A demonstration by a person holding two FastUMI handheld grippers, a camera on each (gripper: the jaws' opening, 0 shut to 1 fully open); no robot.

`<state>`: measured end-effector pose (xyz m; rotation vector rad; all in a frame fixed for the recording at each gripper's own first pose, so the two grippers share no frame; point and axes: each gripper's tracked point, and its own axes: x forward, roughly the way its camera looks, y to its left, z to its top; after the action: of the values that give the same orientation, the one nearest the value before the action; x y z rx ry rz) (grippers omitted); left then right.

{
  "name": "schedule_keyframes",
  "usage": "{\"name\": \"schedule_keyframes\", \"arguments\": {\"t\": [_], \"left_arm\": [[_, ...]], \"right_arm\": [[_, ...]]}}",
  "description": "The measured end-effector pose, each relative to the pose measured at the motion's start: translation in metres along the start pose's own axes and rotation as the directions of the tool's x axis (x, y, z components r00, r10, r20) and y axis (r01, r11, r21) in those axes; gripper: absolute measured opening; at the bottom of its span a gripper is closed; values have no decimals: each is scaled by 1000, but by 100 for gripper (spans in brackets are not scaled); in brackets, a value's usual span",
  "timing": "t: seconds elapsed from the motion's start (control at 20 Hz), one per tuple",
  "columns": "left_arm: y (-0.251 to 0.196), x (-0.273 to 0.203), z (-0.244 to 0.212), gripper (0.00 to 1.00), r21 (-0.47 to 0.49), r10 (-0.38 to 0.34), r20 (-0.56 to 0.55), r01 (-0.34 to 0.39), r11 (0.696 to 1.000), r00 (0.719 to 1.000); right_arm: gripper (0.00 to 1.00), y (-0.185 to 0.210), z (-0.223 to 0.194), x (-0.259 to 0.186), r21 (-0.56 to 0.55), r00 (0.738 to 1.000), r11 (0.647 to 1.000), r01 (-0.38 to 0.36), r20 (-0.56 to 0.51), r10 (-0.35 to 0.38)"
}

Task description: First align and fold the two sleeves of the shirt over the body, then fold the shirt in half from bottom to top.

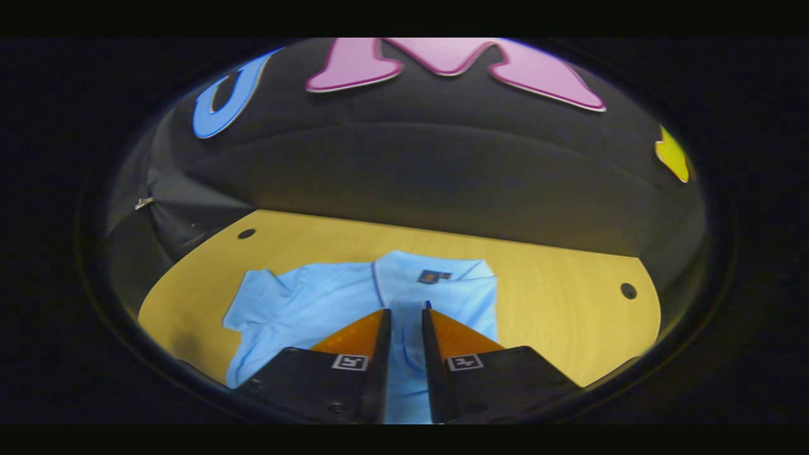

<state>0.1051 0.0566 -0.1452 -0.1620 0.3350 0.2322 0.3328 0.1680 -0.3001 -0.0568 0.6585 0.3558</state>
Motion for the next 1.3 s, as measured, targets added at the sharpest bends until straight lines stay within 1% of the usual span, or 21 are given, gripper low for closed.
{"name": "schedule_keyframes", "arguments": {"t": [0.05,0.15,0.2,0.25,0.3,0.35,0.4,0.55,0.6,0.65,0.8,0.85,0.95,1.05,1.15,1.25,1.3], "left_arm": [[5,4,-1,100,-7,1,-1,-1,1000,1000],[14,19,-5,100,-30,8,-8,-9,1000,1000],[18,28,-4,100,-41,8,-9,-8,999,1000],[18,39,-2,100,-46,-1,-9,1,999,1000],[18,50,-3,100,-45,-16,-10,15,999,1000],[17,65,-2,99,-33,-28,-14,28,999,1000],[17,80,-3,97,-15,-39,-24,39,999,999],[9,133,-8,97,28,-85,-67,87,996,994],[5,153,-12,97,37,-95,-82,98,994,992],[2,174,-15,97,46,-104,-95,109,993,990],[-4,236,-24,97,63,-117,-126,125,990,985],[-5,255,-28,97,61,-118,-141,128,990,983],[-6,287,-36,97,70,-112,-158,125,990,981],[-4,316,-45,97,118,-89,-172,110,987,981],[-4,334,-54,96,161,-70,-190,102,982,979],[-1,345,-64,97,165,-52,-221,90,982,974],[0,347,-64,97,167,-49,-214,86,982,976]], "right_arm": [[35,18,-6,0,-2,999,999,-38,-1,38],[76,45,-4,-11,2,995,995,-95,42,95],[96,46,-8,-15,-13,994,996,-88,63,89],[96,50,-10,-24,-20,993,996,-87,73,88],[98,48,-12,-30,-23,993,996,-85,75,87],[96,43,-17,-37,-25,994,997,-76,75,77],[98,35,-20,-45,-25,995,998,-62,77,64],[98,2,-28,-76,-12,995,1000,-15,103,16],[96,-9,-29,-84,-9,994,1000,4,113,-3],[98,-22,-31,-93,-4,993,1000,23,120,-22],[98,-51,-37,-121,25,985,997,67,157,-71],[98,-60,-42,-129,54,983,996,78,163,-85],[98,-63,-59,-144,139,983,988,73,160,-95],[98,-68,-81,-157,198,983,977,82,146,-112],[99,-78,-103,-164,214,981,969,122,121,-150],[99,-88,-119,-169,242,982,960,141,89,-167],[99,-91,-122,-170,260,982,955,143,83,-170]]}}
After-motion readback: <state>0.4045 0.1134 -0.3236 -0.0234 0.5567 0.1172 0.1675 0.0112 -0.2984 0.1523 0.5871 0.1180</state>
